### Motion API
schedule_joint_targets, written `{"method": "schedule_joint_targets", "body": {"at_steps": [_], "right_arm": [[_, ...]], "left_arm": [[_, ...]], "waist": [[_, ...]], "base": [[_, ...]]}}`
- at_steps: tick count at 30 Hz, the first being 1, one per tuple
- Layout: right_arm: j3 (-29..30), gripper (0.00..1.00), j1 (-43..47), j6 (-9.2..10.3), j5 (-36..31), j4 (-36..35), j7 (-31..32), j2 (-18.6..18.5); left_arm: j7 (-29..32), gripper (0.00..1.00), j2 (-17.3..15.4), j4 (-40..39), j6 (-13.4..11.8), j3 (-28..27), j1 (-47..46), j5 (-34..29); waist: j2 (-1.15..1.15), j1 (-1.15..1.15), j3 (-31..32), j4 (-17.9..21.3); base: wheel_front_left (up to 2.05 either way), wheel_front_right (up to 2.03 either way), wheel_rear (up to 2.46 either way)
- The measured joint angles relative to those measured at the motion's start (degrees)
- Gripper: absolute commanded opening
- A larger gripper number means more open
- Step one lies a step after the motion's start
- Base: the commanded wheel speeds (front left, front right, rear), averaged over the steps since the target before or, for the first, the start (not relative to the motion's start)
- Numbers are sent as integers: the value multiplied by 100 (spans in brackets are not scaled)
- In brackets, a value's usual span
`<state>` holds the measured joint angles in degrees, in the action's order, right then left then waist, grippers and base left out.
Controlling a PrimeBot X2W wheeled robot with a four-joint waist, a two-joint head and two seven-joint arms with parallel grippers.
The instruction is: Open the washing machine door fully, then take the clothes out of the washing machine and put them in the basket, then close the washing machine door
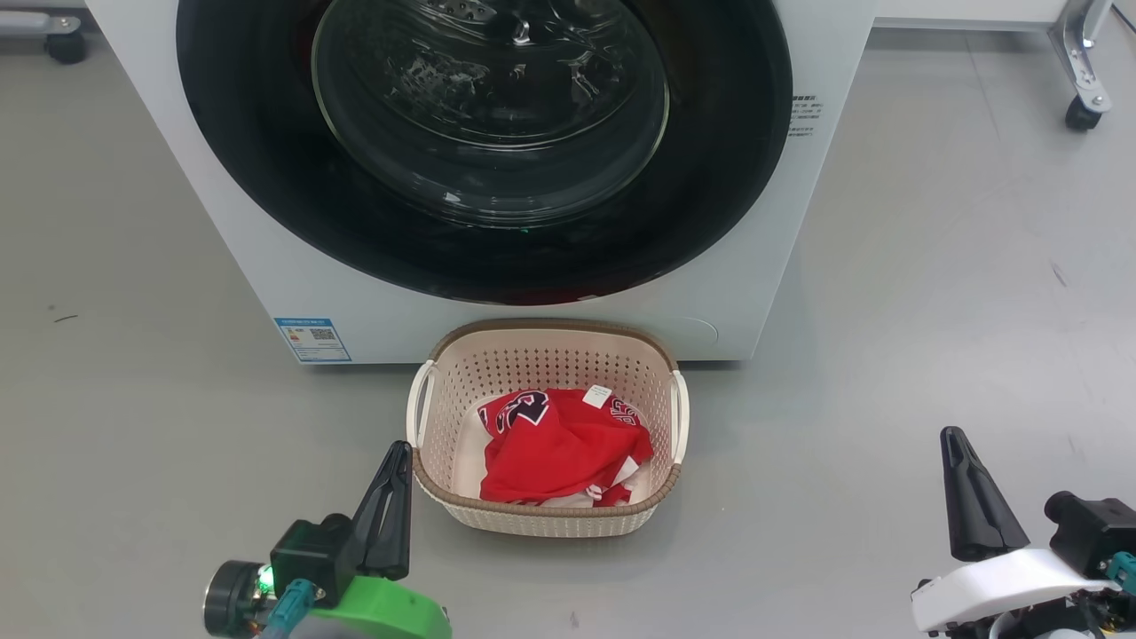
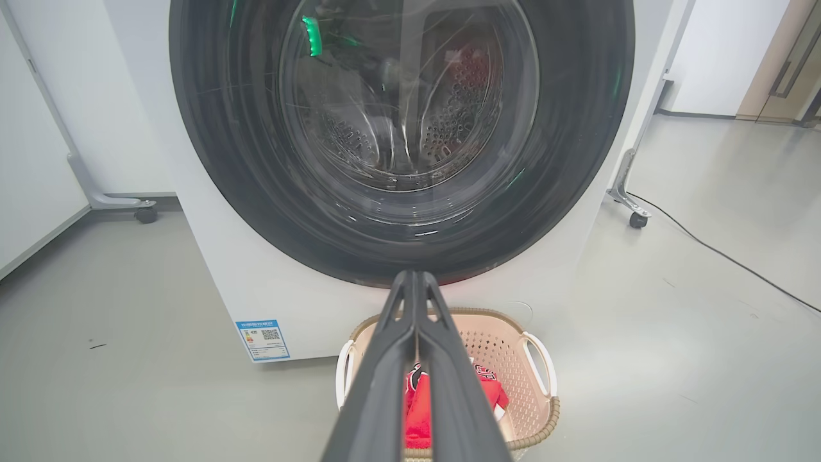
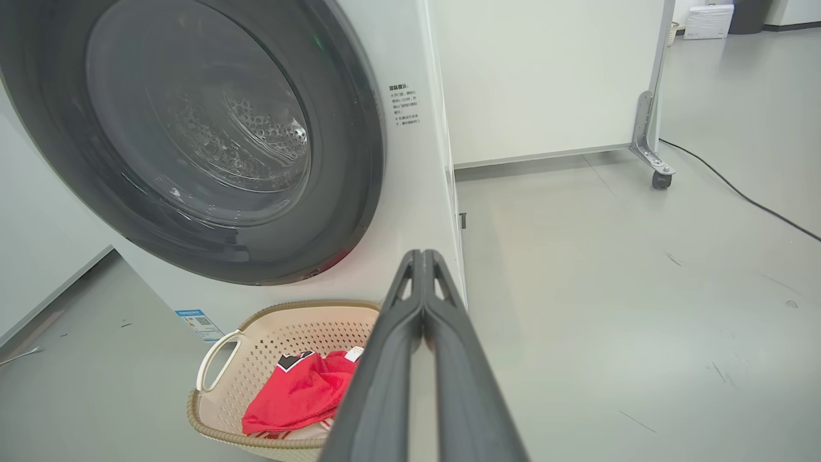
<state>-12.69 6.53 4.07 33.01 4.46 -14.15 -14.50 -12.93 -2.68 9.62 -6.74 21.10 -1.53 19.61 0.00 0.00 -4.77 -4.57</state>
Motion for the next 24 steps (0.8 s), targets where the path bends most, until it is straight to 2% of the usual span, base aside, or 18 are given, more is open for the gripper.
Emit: {"method": "schedule_joint_targets", "body": {"at_steps": [24], "right_arm": [[371, 0, -32, -220, 1474, 94, 383, 233]], "left_arm": [[237, 0, -13, -153, 230, -438, 81, 1864]], "waist": [[0, 0, 109, 120]], "base": [[0, 0, 0]]}}
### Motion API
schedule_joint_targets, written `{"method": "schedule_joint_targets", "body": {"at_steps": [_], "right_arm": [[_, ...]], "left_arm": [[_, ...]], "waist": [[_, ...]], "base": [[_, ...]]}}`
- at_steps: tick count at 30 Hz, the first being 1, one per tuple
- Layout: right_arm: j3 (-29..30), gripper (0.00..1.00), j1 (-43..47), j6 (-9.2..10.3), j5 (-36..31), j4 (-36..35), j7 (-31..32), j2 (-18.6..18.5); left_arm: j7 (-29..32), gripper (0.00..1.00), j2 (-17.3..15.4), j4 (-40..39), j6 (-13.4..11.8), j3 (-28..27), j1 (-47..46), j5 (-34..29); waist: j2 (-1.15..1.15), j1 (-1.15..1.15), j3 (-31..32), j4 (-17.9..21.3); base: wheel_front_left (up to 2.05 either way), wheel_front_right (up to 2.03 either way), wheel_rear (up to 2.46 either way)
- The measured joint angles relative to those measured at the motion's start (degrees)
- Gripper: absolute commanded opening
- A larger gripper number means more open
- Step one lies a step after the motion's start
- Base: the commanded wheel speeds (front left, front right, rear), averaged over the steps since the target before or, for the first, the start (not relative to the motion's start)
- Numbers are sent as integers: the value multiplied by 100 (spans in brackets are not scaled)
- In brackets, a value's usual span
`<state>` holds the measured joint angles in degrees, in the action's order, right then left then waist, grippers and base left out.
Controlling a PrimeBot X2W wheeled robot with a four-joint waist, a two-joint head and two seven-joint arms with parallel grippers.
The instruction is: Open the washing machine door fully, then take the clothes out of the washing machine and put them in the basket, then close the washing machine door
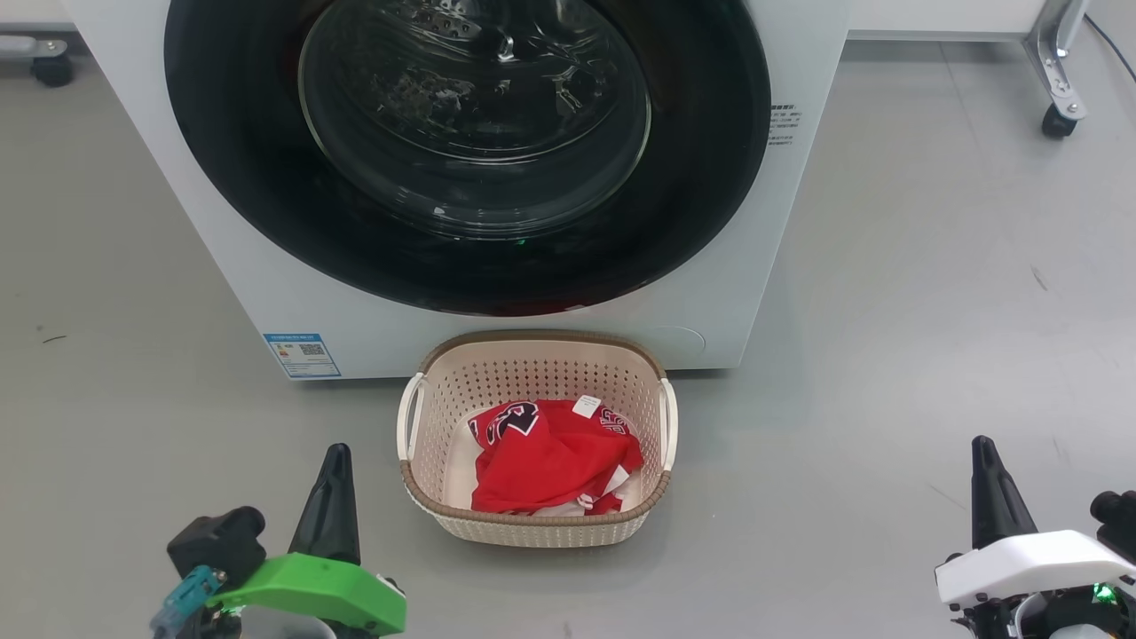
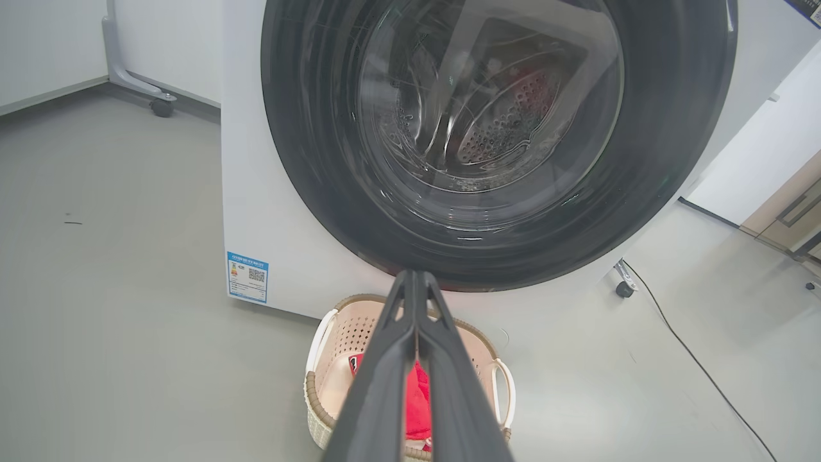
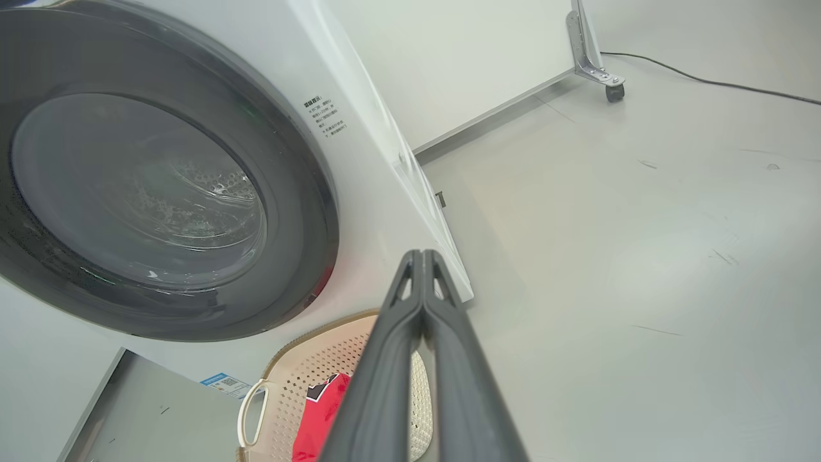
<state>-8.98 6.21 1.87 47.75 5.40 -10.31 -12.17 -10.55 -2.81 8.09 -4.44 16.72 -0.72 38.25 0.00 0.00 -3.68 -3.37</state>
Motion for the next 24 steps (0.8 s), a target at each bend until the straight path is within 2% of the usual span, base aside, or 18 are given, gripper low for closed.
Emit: {"method": "schedule_joint_targets", "body": {"at_steps": [24], "right_arm": [[435, 0, -262, -241, 1591, 288, 464, 243]], "left_arm": [[405, 0, -141, 107, 326, -488, -5, 1975]], "waist": [[0, 0, 113, 115]], "base": [[0, 0, 0]]}}
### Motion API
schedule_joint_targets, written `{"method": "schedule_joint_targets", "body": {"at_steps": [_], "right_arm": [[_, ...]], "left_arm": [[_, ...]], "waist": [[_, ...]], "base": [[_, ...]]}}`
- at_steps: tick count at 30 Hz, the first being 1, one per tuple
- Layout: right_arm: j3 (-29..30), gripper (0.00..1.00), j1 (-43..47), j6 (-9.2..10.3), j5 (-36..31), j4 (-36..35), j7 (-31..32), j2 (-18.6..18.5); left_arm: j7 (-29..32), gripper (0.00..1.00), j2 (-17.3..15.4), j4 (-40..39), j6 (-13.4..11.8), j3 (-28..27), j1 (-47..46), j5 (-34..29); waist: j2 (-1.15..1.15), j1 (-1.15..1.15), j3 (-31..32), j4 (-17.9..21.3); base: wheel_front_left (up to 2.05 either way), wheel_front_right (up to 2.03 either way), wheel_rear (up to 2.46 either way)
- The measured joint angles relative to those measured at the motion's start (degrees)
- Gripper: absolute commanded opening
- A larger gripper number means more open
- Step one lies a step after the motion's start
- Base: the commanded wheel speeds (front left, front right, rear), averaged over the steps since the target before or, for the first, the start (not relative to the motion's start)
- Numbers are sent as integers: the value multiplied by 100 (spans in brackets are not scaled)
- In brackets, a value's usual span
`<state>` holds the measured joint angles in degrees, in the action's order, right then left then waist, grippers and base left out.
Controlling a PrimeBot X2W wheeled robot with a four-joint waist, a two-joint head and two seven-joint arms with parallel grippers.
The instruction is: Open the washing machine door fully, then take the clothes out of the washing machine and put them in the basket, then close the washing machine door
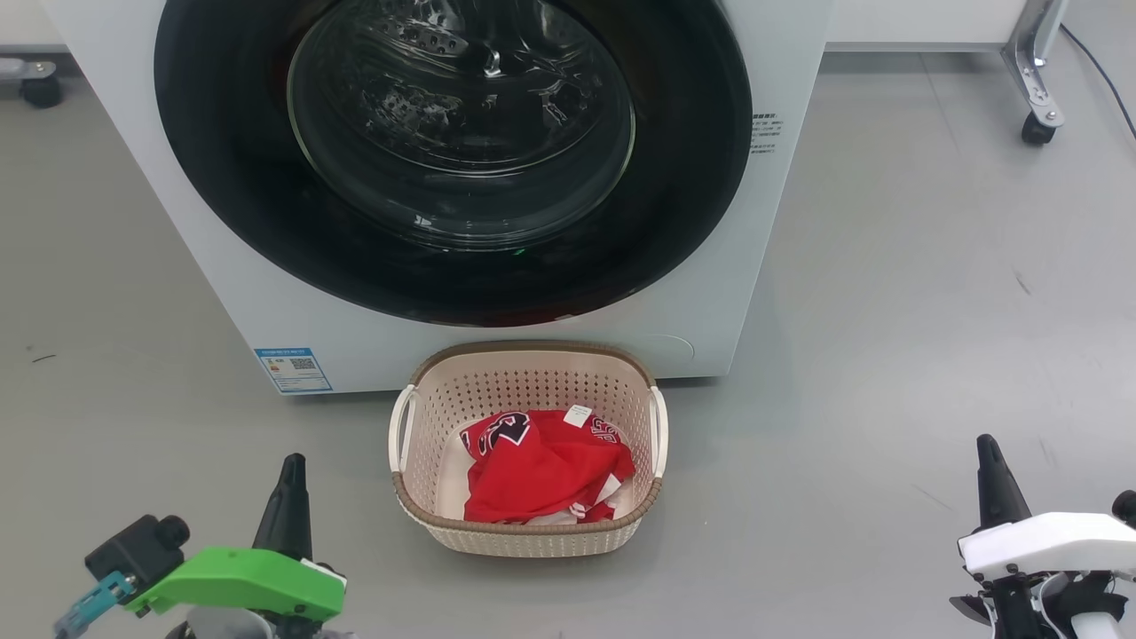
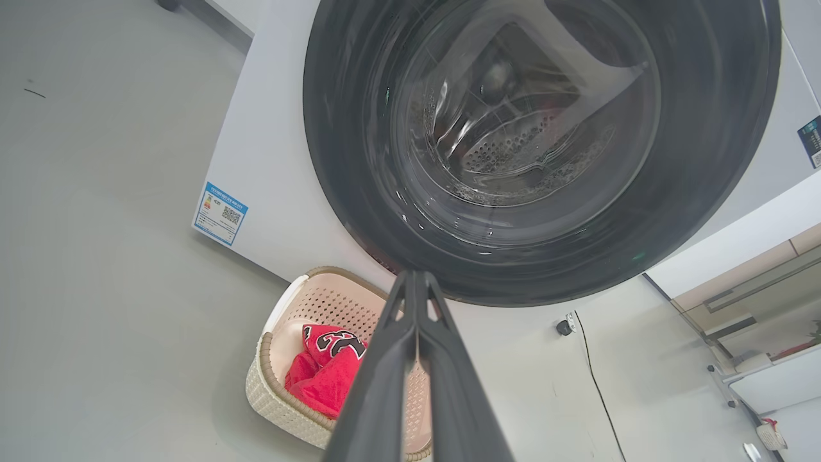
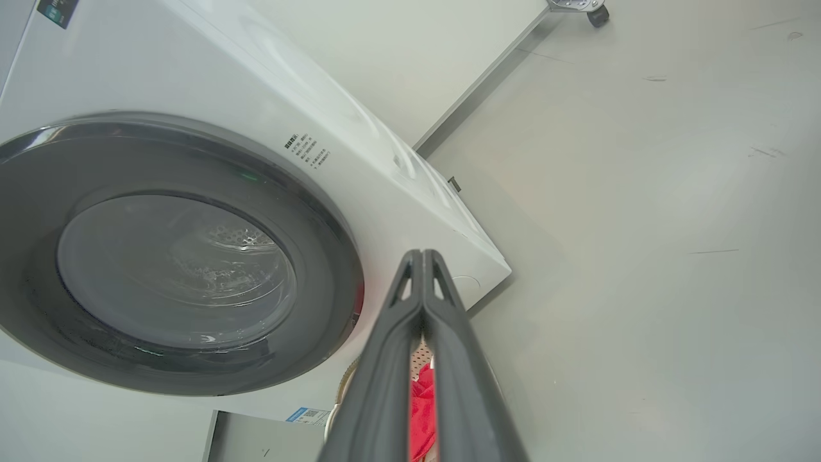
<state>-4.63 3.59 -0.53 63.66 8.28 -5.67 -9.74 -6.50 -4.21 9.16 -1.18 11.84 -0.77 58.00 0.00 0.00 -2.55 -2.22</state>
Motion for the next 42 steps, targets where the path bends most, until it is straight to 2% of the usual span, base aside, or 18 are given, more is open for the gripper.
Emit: {"method": "schedule_joint_targets", "body": {"at_steps": [42], "right_arm": [[699, 0, -523, -494, 2602, 561, 747, 427]], "left_arm": [[627, 0, -183, 377, 633, -813, -48, 3294]], "waist": [[0, 0, 197, 189]], "base": [[0, 0, 0]]}}
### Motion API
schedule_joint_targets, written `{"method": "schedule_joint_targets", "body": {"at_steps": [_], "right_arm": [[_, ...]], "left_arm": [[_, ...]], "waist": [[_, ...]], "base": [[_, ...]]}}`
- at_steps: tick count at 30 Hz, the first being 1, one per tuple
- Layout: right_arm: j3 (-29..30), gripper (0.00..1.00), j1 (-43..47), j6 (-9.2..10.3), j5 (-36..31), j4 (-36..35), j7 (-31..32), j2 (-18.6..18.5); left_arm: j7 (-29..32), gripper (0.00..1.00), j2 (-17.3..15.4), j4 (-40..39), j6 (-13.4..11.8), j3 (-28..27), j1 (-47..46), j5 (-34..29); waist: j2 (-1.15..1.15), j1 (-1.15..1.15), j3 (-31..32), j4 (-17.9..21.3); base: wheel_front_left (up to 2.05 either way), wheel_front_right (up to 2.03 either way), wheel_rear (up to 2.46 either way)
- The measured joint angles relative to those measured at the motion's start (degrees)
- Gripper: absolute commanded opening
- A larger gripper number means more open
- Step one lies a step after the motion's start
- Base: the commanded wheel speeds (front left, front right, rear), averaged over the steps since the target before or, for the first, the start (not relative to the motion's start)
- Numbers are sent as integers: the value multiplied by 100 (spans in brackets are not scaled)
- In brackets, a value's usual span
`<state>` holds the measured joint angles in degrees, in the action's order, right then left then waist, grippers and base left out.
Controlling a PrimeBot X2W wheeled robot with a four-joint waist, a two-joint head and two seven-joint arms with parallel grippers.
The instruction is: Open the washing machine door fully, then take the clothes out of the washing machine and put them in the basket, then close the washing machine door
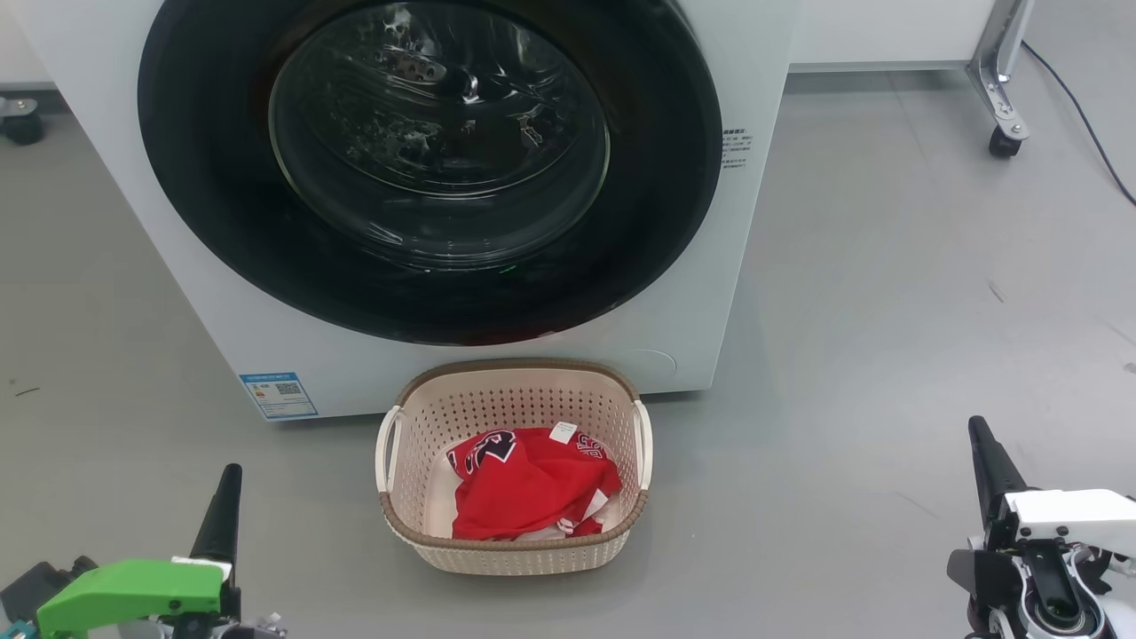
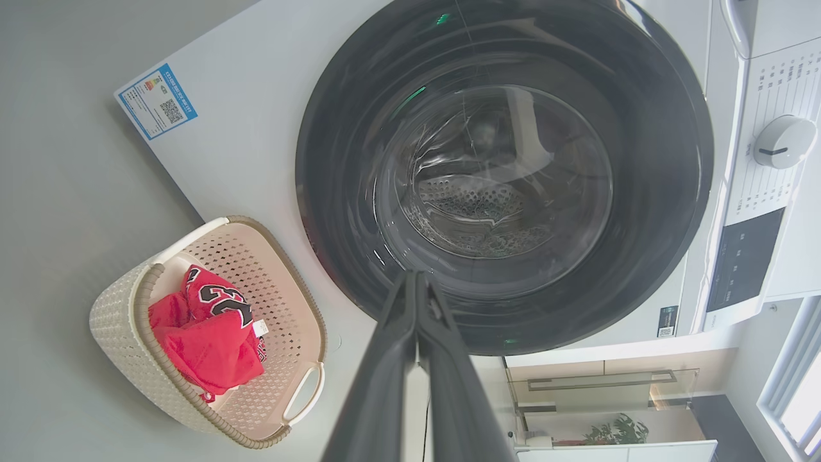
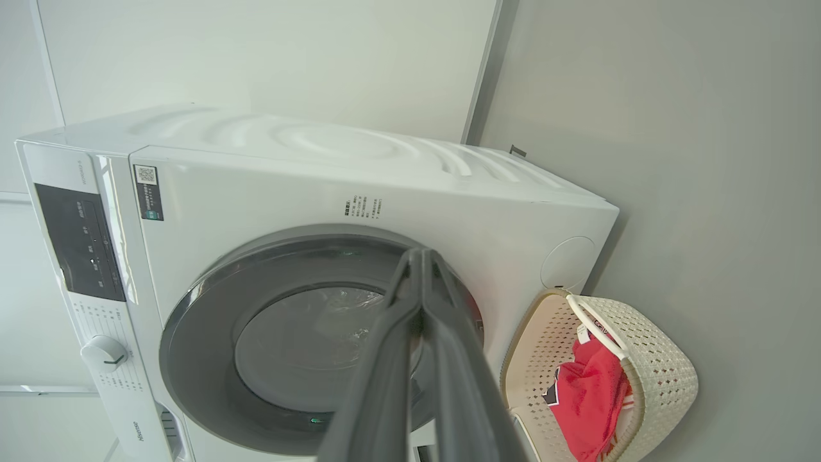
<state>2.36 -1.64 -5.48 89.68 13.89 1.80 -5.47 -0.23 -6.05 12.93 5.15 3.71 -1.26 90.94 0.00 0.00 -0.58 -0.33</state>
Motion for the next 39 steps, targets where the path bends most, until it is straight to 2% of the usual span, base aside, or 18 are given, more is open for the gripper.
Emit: {"method": "schedule_joint_targets", "body": {"at_steps": [12, 39], "right_arm": [[138, 0, -129, -100, 517, 121, 144, 60], [157, 0, -140, -104, 517, 165, 145, 69]], "left_arm": [[118, 0, -15, 108, 122, -163, -65, 667], [124, 0, -15, 185, 130, -174, -112, 673]], "waist": [[0, 0, 37, 35], [0, 0, 40, 34]], "base": [[0, 0, 0], [0, 0, 0]]}}
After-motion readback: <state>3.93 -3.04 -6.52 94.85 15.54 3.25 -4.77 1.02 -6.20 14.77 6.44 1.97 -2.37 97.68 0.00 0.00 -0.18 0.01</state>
